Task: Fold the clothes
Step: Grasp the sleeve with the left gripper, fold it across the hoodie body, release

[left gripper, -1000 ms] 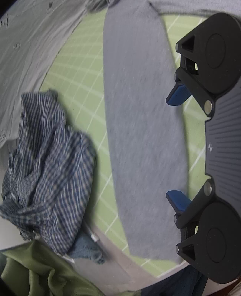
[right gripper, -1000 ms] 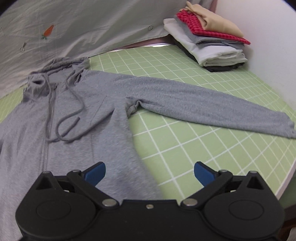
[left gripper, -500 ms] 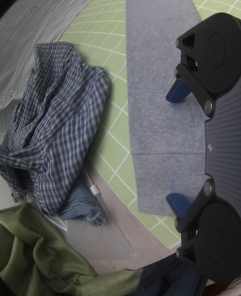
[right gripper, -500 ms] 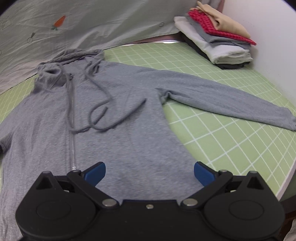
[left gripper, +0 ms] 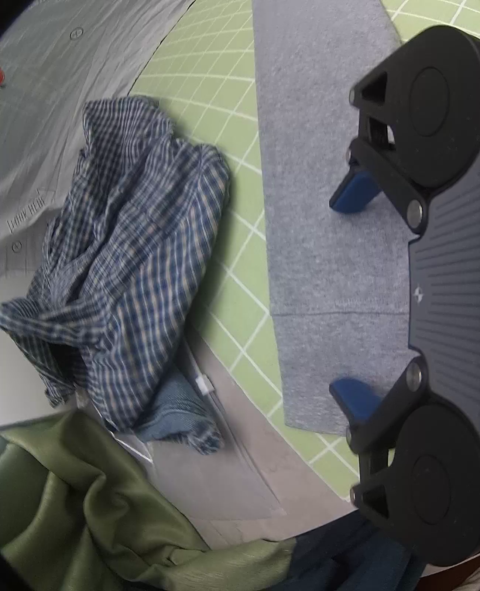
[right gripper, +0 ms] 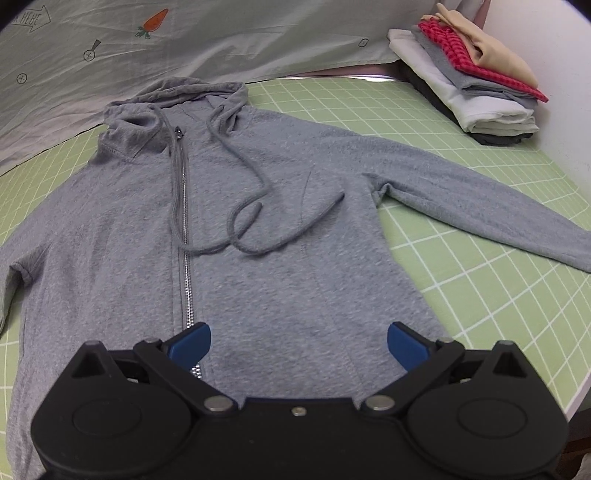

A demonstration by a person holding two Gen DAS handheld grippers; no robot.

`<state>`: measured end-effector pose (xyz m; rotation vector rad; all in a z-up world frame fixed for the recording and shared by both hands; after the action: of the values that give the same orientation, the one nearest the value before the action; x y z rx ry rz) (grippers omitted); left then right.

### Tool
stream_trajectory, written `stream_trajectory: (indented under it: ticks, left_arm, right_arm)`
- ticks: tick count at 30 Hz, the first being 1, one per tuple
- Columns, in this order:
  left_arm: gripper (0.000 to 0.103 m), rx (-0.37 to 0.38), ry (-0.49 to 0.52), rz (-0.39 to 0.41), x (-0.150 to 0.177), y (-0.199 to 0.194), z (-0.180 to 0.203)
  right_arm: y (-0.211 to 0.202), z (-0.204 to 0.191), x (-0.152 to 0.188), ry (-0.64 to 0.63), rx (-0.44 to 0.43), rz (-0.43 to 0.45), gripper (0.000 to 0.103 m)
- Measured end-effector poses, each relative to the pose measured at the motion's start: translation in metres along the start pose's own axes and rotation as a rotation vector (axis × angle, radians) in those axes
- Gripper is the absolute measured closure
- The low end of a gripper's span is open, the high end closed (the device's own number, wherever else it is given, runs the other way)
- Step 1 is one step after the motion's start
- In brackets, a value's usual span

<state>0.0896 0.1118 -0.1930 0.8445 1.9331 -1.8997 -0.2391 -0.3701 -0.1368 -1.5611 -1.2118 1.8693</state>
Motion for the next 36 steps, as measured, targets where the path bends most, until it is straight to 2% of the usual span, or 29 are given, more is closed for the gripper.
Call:
stream_trajectory:
  ticks: [1, 3, 4, 5, 8, 12, 19, 26, 30, 31, 32, 34, 36]
  left_arm:
    - [0.031, 0.012, 0.021, 0.001, -0.002, -0.002, 0.005]
    - [0.060, 0.035, 0.061, -0.002, -0.007, -0.005, 0.015]
    - [0.069, 0.052, 0.082, -0.006, -0.009, -0.006, 0.023]
    - [0.086, 0.065, 0.102, -0.011, -0.010, -0.008, 0.030]
    - [0.092, 0.109, 0.122, -0.011, -0.013, -0.017, 0.052]
    - [0.093, 0.212, 0.072, 0.003, -0.019, -0.036, 0.086]
    - [0.093, 0.362, 0.078, 0.048, -0.031, -0.081, 0.173]
    - [0.094, 0.564, 0.113, 0.076, -0.045, -0.124, 0.296]
    - [0.094, 0.720, 0.183, 0.074, -0.041, -0.158, 0.391]
    - [0.094, 0.766, 0.212, 0.075, -0.036, -0.170, 0.413]
    - [0.089, 0.812, 0.241, 0.076, -0.032, -0.181, 0.434]
    - [0.072, 0.871, 0.291, 0.079, -0.023, -0.197, 0.466]
    - [0.020, 0.848, 0.326, 0.096, -0.019, -0.199, 0.478]
  right_arm:
    - [-0.001, 0.003, -0.001, -0.001, 0.002, 0.003, 0.000]
    - [-0.002, 0.011, -0.002, 0.007, 0.006, 0.008, 0.000]
    - [-0.003, 0.015, -0.002, 0.013, 0.008, 0.009, 0.000]
    - [-0.004, 0.020, -0.002, 0.019, 0.010, 0.010, 0.000]
    - [-0.004, 0.035, -0.003, 0.040, 0.019, 0.011, 0.000]
    - [-0.005, 0.055, -0.004, 0.057, 0.015, 0.015, 0.000]
    - [-0.006, 0.098, -0.012, 0.102, -0.002, 0.027, 0.000]
    - [-0.005, 0.145, -0.031, 0.153, -0.026, 0.063, 0.000]
    - [0.004, 0.171, -0.041, 0.226, -0.047, 0.075, 0.000]
    - [0.006, 0.176, -0.043, 0.238, -0.051, 0.077, 0.000]
    - [0.007, 0.180, -0.045, 0.246, -0.050, 0.080, 0.000]
    - [0.012, 0.187, -0.050, 0.259, -0.057, 0.085, 0.000]
    - [0.018, 0.192, -0.056, 0.272, -0.061, 0.091, 0.000]
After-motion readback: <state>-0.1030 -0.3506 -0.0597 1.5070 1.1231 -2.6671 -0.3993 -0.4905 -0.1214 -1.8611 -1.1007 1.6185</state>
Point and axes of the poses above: each gripper's, at about its wrist camera, not at the fingertips, and y roughly the way its jaws point, z to its right, x to its underside, the point moved 8 cm from there along y, roughly the way its jaws point, and after that the axes turned 5 degrees about y, right-handed, at the moved point
